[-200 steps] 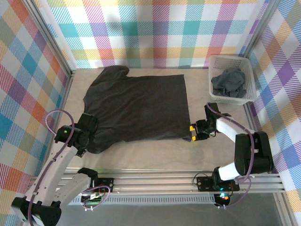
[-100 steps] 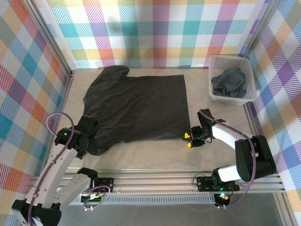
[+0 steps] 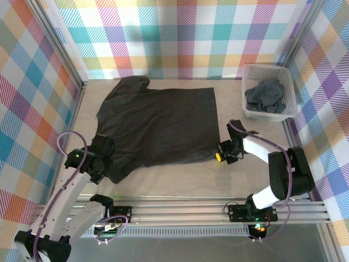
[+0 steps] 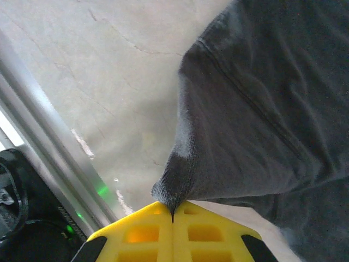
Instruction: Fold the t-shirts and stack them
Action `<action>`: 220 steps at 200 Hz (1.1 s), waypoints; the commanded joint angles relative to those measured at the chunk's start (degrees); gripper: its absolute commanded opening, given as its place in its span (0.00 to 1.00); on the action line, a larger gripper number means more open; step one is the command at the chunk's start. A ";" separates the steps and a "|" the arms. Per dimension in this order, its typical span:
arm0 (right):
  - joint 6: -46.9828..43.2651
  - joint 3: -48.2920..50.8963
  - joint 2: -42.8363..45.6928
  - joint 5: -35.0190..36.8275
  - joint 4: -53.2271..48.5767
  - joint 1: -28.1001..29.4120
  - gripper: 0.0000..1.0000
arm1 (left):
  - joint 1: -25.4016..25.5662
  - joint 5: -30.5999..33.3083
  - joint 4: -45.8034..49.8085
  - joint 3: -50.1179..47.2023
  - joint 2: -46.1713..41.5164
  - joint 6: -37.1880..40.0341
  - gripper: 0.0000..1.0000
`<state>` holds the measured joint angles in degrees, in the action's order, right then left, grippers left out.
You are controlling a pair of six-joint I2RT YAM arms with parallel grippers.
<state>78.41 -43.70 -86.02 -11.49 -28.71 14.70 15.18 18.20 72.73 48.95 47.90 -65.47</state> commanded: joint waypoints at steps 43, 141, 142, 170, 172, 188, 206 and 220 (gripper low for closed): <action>-8.49 -8.22 2.52 2.22 -8.56 -0.11 0.00 | -3.67 -3.95 -10.27 6.36 6.69 3.17 0.00; -10.11 -16.39 -1.96 -3.53 -13.04 -0.44 0.00 | -12.57 -8.00 -23.54 23.26 29.30 10.66 0.00; -10.12 -16.49 -2.09 -3.54 -13.04 -0.45 0.00 | -12.64 -8.00 -23.61 23.41 29.46 10.73 0.00; -10.64 -19.01 -4.45 -2.81 -13.83 -1.19 0.00 | -14.30 -7.70 -25.88 26.66 34.00 12.33 0.00; -10.65 -19.15 -4.60 -2.77 -13.87 -1.28 0.00 | -14.41 -7.60 -26.06 26.84 34.30 12.44 0.00; -10.65 -19.79 -5.66 -2.31 -14.07 -2.23 0.00 | -15.45 -7.51 -27.11 28.62 36.59 13.10 0.00; -10.80 -20.68 -6.66 -1.87 -13.56 -3.39 0.00 | -16.44 -7.80 -28.99 29.95 38.65 14.07 0.00; -11.29 -22.28 -8.42 -2.45 -12.96 -4.05 0.00 | -17.06 -8.49 -30.60 30.58 40.22 14.95 0.00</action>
<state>68.47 -62.83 -92.05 -14.00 -40.64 11.94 -0.56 10.04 45.89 77.08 86.08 -53.17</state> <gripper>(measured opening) 0.057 0.054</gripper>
